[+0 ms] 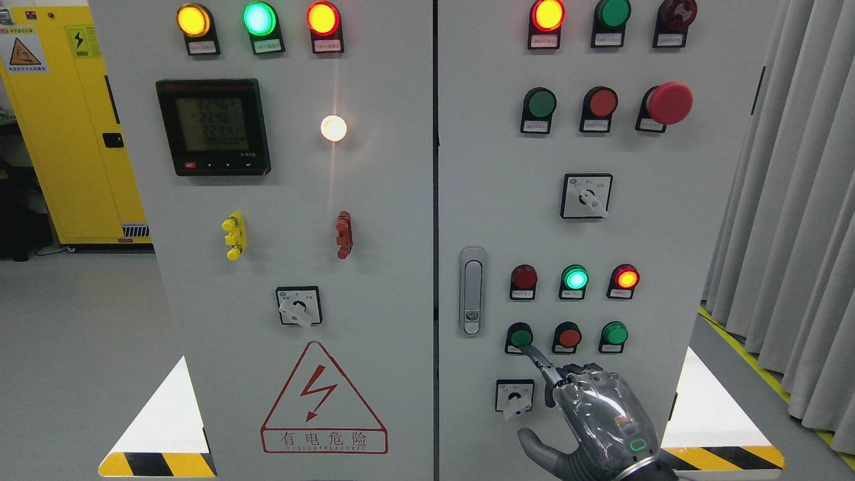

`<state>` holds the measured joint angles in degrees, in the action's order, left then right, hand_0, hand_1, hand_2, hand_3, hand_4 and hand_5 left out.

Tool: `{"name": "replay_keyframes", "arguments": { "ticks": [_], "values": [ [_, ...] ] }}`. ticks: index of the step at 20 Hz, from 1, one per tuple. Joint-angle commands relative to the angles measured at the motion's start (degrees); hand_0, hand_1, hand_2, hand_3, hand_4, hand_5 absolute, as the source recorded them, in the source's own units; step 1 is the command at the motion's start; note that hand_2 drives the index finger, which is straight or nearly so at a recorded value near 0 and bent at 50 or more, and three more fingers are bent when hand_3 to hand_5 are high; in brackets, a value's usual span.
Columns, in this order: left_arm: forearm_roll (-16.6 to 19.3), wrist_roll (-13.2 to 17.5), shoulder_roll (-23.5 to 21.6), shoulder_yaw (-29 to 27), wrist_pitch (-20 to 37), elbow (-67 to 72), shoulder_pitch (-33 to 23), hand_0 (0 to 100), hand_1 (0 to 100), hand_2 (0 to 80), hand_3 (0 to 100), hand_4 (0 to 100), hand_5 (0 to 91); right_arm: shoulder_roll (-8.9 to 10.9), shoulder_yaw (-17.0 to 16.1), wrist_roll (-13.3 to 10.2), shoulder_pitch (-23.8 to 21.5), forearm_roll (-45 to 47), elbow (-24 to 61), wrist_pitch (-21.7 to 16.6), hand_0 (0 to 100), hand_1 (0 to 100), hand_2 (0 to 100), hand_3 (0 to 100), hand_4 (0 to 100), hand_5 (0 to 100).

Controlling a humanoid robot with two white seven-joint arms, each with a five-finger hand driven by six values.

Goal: Press green start button
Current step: 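Push the green button inward with the right hand's index finger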

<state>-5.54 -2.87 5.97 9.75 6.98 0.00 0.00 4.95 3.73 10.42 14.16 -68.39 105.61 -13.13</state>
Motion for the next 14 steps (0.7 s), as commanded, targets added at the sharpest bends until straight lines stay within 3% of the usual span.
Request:
{"name": "replay_keyframes", "arguments": {
  "ticks": [1, 14],
  "values": [
    [0.0, -0.03, 0.0, 0.0, -0.03, -1.67, 0.44, 12, 56, 0.0, 0, 0, 0.0, -0.12, 0.13, 0.04, 0.6, -0.07, -0.76, 0.12, 31, 63, 0, 65, 65, 49],
    [0.0, -0.03, 0.0, 0.0, -0.03, -1.67, 0.44, 12, 56, 0.0, 0, 0, 0.0, -0.21, -0.57, 0.48, 2.71, -0.07, -4.45, 0.38, 32, 63, 0, 65, 64, 48]
  ]
}}
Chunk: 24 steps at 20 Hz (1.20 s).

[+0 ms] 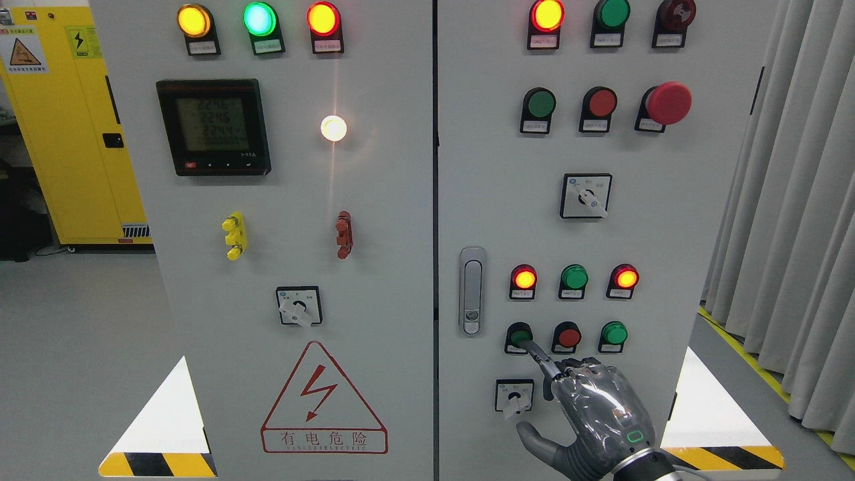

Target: Press green start button

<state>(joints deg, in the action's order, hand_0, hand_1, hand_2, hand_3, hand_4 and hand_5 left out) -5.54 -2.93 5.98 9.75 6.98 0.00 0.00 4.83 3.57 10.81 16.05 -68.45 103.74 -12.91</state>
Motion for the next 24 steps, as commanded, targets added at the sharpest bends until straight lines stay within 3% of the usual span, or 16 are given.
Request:
{"name": "replay_keyframes", "arguments": {
  "ticks": [1, 10, 12, 16, 17, 18, 20, 24],
  "values": [
    [0.0, 0.03, 0.0, 0.0, -0.03, -1.67, 0.44, 12, 56, 0.0, 0, 0, 0.0, -0.08, -0.49, 0.09, 0.83, 0.07, -2.66, 0.16, 32, 63, 0, 65, 64, 48],
    [0.0, 0.03, 0.0, 0.0, -0.03, -1.67, 0.44, 12, 56, 0.0, 0, 0, 0.0, -0.52, -0.93, -0.88, -2.94, 2.0, 2.77, -0.54, 33, 63, 0, 63, 64, 48],
    [0.0, 0.03, 0.0, 0.0, -0.03, -1.67, 0.44, 12, 56, 0.0, 0, 0, 0.0, -0.96, -0.85, -0.88, -4.79, 8.21, 4.88, -0.45, 36, 60, 1, 61, 59, 42],
    [0.0, 0.03, 0.0, 0.0, -0.03, -1.67, 0.44, 12, 56, 0.0, 0, 0, 0.0, -1.05, -0.76, -0.35, -7.51, 23.06, 8.58, -0.45, 35, 60, 1, 60, 57, 41],
    [0.0, 0.03, 0.0, 0.0, -0.03, -1.67, 0.53, 12, 56, 0.0, 0, 0, 0.0, -1.05, -0.76, -0.26, -8.13, 27.54, 9.28, -0.45, 34, 59, 2, 39, 39, 27],
    [0.0, 0.03, 0.0, 0.0, -0.03, -1.67, 0.44, 12, 56, 0.0, 0, 0, 0.0, -1.05, -0.5, -0.17, -8.75, 32.46, 9.9, -0.28, 33, 58, 2, 32, 33, 23],
    [0.0, 0.03, 0.0, 0.0, -0.03, -1.67, 0.44, 12, 56, 0.0, 0, 0, 0.0, -1.05, -0.06, 0.53, -9.98, 43.35, 10.17, -0.01, 33, 58, 2, 27, 29, 21],
    [0.0, 0.03, 0.0, 0.0, -0.03, -1.67, 0.44, 12, 56, 0.0, 0, 0, 0.0, -1.14, 0.12, 6.67, -13.05, 59.46, 10.26, 0.69, 33, 58, 0, 12, 18, 8]
  ]
}}
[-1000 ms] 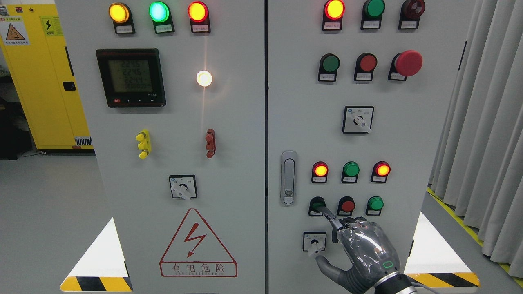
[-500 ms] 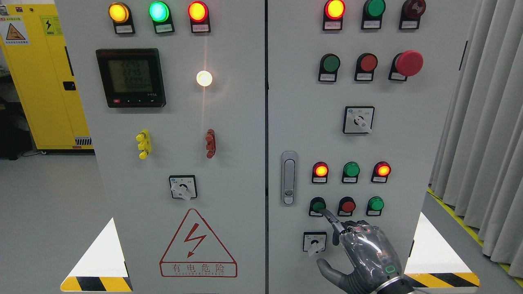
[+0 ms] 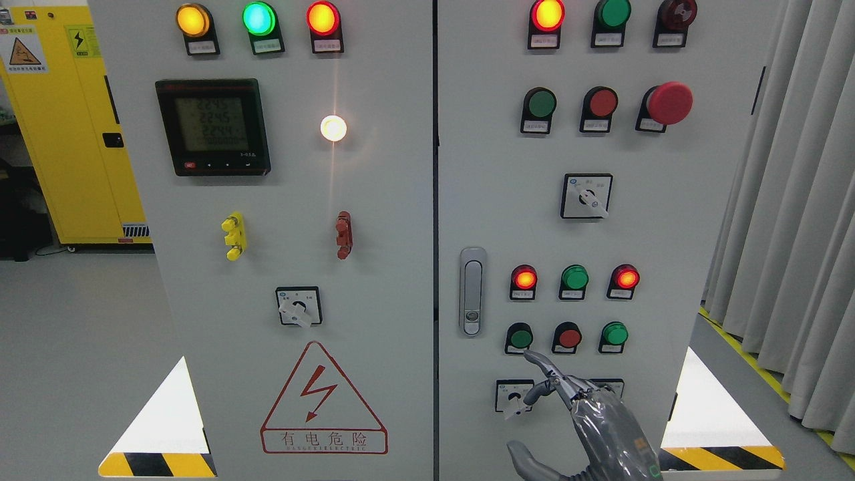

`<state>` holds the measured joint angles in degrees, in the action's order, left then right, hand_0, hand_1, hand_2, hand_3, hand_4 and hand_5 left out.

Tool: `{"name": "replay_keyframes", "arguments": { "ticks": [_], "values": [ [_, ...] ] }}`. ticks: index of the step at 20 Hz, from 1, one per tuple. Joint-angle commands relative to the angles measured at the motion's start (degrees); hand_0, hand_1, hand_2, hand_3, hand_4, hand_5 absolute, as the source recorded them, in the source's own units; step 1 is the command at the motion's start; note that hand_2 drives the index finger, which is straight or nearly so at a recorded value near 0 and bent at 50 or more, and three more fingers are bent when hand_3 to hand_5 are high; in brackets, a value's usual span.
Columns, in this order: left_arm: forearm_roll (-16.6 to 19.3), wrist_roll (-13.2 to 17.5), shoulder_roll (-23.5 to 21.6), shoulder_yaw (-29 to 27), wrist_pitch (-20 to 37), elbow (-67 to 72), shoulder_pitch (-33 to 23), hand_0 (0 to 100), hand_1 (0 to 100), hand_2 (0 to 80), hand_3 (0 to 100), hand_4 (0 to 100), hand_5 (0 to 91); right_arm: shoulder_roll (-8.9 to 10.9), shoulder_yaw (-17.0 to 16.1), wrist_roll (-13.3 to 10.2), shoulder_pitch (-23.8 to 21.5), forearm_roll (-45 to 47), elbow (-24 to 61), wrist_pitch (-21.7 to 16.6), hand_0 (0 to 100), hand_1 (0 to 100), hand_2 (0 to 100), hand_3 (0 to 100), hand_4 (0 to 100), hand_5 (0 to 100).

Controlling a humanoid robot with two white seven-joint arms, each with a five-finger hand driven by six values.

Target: Press green start button

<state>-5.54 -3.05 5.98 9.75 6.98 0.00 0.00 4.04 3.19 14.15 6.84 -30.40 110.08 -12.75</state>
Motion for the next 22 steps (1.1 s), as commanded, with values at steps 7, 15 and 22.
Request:
{"name": "replay_keyframes", "arguments": {
  "ticks": [7, 15, 22],
  "values": [
    [0.0, 0.15, 0.0, 0.0, -0.03, -1.67, 0.44, 12, 56, 0.0, 0, 0, 0.0, -1.23, 1.99, 4.04, -4.9, 34.97, 4.88, 7.91, 38, 57, 0, 0, 10, 0],
    [0.0, 0.15, 0.0, 0.0, -0.03, -1.67, 0.44, 12, 56, 0.0, 0, 0, 0.0, -1.23, 1.9, 4.74, -4.99, 35.06, 4.79, 9.06, 37, 58, 0, 0, 9, 0],
    [0.0, 0.15, 0.0, 0.0, -0.03, -1.58, 0.44, 12, 56, 0.0, 0, 0, 0.0, -1.23, 1.9, 5.45, -5.08, 34.88, 4.61, 9.24, 34, 58, 0, 0, 9, 0]
  ]
}}
